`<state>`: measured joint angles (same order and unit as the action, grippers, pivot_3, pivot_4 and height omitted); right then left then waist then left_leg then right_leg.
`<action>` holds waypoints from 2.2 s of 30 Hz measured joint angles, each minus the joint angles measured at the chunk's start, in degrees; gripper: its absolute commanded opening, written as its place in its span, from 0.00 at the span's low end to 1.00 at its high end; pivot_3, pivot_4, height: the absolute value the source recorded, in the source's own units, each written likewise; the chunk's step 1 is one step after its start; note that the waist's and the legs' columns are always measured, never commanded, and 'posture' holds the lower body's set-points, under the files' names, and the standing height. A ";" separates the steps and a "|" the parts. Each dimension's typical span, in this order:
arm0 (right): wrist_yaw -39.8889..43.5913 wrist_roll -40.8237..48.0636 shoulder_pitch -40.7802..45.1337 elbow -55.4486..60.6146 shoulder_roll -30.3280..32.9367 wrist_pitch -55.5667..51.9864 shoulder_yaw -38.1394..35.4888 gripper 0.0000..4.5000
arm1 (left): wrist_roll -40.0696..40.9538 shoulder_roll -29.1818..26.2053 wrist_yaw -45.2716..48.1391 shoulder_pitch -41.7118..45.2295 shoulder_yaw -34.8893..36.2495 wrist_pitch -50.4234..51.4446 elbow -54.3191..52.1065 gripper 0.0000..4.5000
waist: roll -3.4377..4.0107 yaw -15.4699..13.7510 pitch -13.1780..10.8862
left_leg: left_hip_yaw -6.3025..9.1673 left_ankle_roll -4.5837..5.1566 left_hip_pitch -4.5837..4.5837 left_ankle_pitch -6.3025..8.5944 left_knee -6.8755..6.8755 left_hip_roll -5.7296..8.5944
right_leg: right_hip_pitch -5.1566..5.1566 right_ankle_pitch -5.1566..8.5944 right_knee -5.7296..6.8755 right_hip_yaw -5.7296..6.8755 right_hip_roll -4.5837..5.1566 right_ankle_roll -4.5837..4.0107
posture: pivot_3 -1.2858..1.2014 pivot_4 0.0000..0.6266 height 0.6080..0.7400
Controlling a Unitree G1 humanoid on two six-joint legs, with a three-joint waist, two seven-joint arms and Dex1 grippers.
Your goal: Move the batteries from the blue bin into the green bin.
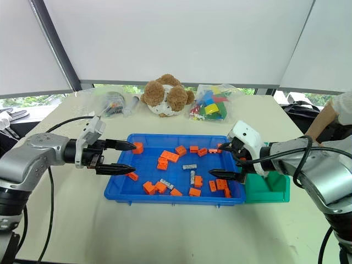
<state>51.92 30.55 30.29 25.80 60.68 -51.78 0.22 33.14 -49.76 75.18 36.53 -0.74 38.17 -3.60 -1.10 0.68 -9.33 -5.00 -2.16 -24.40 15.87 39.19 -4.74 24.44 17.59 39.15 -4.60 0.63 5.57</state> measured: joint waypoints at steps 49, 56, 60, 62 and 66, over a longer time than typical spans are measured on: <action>-2.44 -22.27 17.31 -22.91 -28.32 3.71 33.17 0.99 | 1.14 -0.71 -1.53 -1.32 1.64 0.15 -2.33 1.00 | 0.00 0.15 0.00 | -0.03 -0.01 -0.02 0.00 -0.01 -0.01 | 0.08 0.00 0.08 0.03 0.00 0.00 | 0.52 0.24 0.95; -1.89 -27.16 18.26 -26.47 -30.47 6.51 34.88 0.99 | 1.20 -0.66 -2.79 -2.62 1.70 0.14 -3.51 1.00 | -0.01 0.19 0.01 | -0.02 -0.02 -0.01 -0.01 -0.01 -0.02 | 0.07 0.00 0.09 0.04 -0.01 0.00 | 0.52 0.24 0.95; -1.66 -29.98 19.41 -28.78 -31.45 8.92 35.16 0.99 | 1.18 -0.10 -3.25 -2.64 1.70 -0.10 -3.51 1.00 | -0.01 0.18 0.01 | -0.03 -0.03 -0.01 -0.01 -0.01 -0.01 | 0.06 0.00 0.09 0.04 0.00 0.00 | 0.52 0.24 0.95; -1.17 -30.67 19.79 -29.96 -32.39 9.36 35.01 0.99 | 1.15 0.40 -3.50 -2.64 1.69 -0.35 -3.52 1.00 | -0.02 0.20 0.01 | -0.03 -0.03 -0.01 -0.01 -0.01 -0.01 | 0.06 0.00 0.09 0.05 -0.01 0.00 | 0.52 0.24 0.95; 0.72 -30.85 19.84 -31.03 -33.71 9.27 34.64 0.67 | 1.08 0.50 -4.23 -2.63 1.69 -0.87 -3.51 1.00 | -0.01 0.24 0.01 | -0.02 -0.03 0.00 -0.02 -0.01 -0.02 | 0.06 0.00 0.09 0.05 -0.01 0.00 | 0.52 0.24 0.95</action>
<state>52.64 -0.31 50.12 -5.23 26.97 -42.51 34.86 34.22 -49.27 70.94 33.89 0.94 37.30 -7.11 -1.11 0.91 -9.32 -5.02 -2.19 -24.40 15.86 39.18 -4.76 24.50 17.59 39.25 -4.55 0.62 5.57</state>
